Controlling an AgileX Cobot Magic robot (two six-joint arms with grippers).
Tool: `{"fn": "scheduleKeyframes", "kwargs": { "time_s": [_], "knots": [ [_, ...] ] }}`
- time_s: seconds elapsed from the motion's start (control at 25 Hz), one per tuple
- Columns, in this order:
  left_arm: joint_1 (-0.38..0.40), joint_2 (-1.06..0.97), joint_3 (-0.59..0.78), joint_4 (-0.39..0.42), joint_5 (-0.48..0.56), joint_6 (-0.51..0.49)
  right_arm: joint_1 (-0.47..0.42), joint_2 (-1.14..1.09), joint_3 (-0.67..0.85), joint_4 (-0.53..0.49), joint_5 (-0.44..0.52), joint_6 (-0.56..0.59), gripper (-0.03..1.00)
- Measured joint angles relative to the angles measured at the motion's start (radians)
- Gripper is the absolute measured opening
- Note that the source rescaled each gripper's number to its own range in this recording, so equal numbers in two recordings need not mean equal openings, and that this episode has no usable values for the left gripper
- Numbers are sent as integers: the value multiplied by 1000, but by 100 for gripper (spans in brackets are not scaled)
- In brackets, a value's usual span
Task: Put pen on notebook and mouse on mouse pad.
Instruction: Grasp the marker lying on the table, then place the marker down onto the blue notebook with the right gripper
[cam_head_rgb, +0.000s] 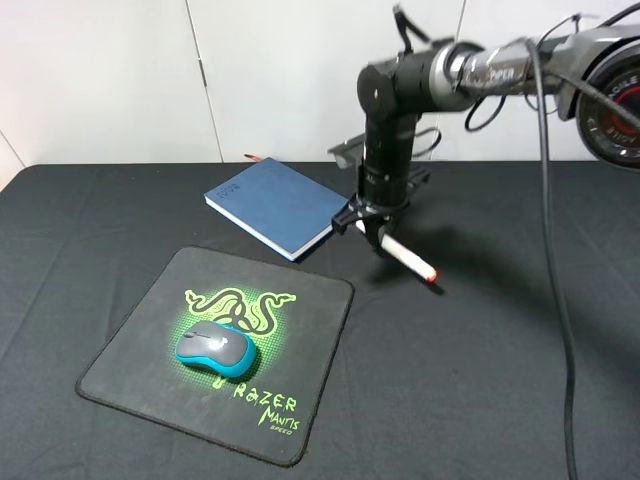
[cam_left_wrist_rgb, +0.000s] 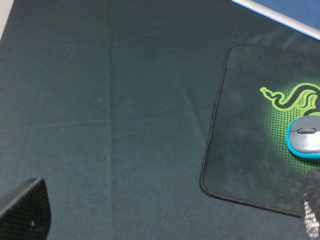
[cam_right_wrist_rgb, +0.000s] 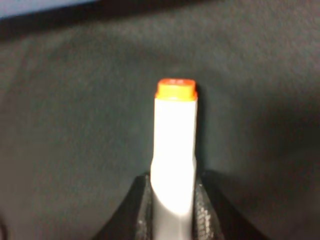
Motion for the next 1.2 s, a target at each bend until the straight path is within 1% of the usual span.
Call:
{"fn": "scheduleKeyframes", "kwargs": {
  "time_s": [0.08,0.16,0.28,0.4,0.48,0.64,0.88,0.96,1.08,1.2],
  "knots": [
    [0,0,0,0,0,0,0,-5,-53,8,59,0,1],
    [0,0,0,0,0,0,0,-7,-102,35,94,0,1],
    [0,0,0,0,0,0,0,-7,-173,108,105,0,1],
    [0,0,0,0,0,0,1,-8,-224,187,106,-24,1],
    [0,0,0,0,0,0,11,-8,-247,227,95,-46,1],
    [0,0,0,0,0,0,39,-5,-285,261,38,-57,1],
    [0,0,0,0,0,0,47,74,-415,270,-4,-60,1],
    [0,0,0,0,0,0,49,89,-432,270,-9,-60,1],
    [0,0,0,-2,0,0,58,132,-474,282,-51,-60,1],
    [0,0,0,-2,0,0,69,157,-484,296,-106,-60,1]
  ]
}}
